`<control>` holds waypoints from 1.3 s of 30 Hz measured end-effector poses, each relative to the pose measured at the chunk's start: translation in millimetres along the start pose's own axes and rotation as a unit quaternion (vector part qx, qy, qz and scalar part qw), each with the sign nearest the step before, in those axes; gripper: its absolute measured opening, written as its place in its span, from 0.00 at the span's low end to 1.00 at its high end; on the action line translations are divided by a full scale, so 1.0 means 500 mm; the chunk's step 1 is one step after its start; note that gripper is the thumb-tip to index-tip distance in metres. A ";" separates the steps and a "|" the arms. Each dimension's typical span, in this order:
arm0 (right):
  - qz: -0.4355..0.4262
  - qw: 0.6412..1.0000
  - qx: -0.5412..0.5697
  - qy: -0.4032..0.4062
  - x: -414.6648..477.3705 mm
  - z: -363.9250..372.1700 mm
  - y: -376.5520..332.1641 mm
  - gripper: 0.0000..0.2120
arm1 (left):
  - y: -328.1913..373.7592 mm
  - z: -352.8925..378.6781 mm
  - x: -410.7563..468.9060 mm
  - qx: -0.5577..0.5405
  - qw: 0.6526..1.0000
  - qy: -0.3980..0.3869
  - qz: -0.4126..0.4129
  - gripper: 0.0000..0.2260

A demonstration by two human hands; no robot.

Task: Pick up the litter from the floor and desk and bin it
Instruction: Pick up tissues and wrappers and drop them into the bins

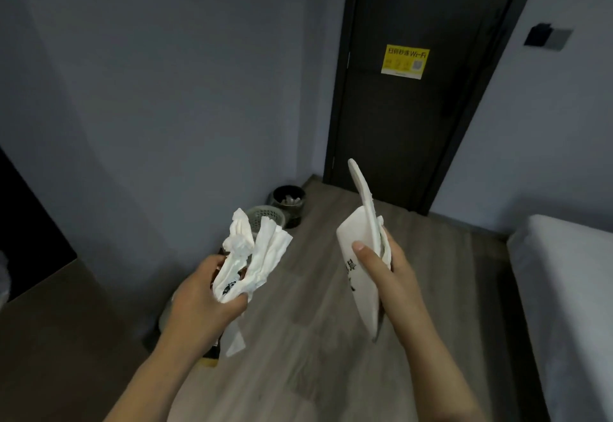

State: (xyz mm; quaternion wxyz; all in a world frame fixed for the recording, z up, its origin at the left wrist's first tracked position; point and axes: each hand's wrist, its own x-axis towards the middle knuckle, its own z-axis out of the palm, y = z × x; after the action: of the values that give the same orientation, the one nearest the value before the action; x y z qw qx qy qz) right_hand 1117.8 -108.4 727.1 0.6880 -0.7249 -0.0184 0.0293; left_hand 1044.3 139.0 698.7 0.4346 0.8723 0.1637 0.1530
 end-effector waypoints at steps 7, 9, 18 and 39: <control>0.015 0.999 -0.032 -0.020 0.233 0.000 0.031 0.30 | -0.011 0.087 0.221 -0.014 1.000 -0.010 -0.026 0.19; 0.017 0.999 -0.041 -0.009 0.312 0.010 0.039 0.30 | -0.023 0.113 0.298 -0.013 0.999 -0.017 -0.025 0.19; 0.039 0.995 -0.091 -0.024 0.650 0.114 0.031 0.32 | -0.082 0.149 0.668 -0.030 0.999 -0.026 -0.024 0.20; 0.119 0.983 -0.091 -0.108 1.417 0.159 0.109 0.30 | -0.073 0.397 1.266 0.048 0.996 0.016 -0.072 0.19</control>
State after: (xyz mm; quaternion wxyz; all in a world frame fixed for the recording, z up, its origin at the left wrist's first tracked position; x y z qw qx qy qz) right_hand 1818.4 15.2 656.3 0.6051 -0.7738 -0.0082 0.1873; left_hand 1689.4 284.3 634.1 0.3995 0.8754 0.2404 0.1274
